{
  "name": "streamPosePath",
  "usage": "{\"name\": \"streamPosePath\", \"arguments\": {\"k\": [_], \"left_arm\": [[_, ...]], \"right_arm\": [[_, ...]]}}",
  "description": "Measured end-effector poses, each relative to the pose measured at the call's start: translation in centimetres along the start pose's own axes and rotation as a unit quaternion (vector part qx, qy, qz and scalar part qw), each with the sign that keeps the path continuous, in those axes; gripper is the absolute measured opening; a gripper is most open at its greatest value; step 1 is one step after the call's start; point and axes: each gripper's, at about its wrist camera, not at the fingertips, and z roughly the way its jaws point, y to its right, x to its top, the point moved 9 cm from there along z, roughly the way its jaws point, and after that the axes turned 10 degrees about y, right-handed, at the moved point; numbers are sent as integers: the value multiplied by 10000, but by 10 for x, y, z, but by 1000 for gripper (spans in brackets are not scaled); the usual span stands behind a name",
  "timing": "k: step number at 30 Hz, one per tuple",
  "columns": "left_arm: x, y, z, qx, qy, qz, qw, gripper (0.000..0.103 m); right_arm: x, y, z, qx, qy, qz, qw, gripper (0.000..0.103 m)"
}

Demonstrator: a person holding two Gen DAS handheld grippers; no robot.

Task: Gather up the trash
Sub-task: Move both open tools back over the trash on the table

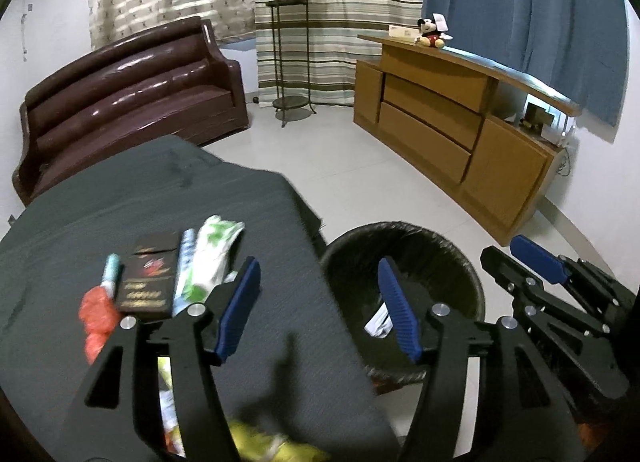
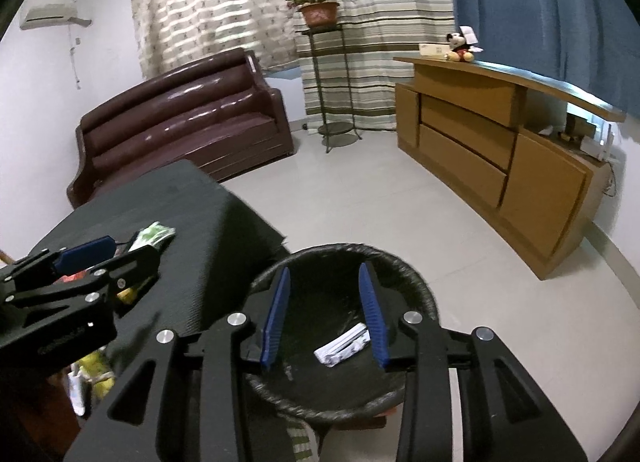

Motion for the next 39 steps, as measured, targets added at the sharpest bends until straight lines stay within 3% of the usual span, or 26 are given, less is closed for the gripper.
{"name": "streamPosePath", "arguments": {"k": [12,22,32,39], "left_arm": [[-35,-85,-55,651,-118,-272,9974,61],[-66,-154,-91,1293,-135,-500,9902,66],[-94,-182,-101,1529,-342,-697,9852,66],[-102,-185,-101,1515,-387,-788,9845,66]], "right_arm": [[-24,-73,-22,594,-152,-393,9973,37],[-43,-126,-40,1125,-265,-714,9907,39],[-69,-159,-49,1551,-555,-950,9818,42],[-81,-167,-45,1588,-754,-1089,9784,42]]}}
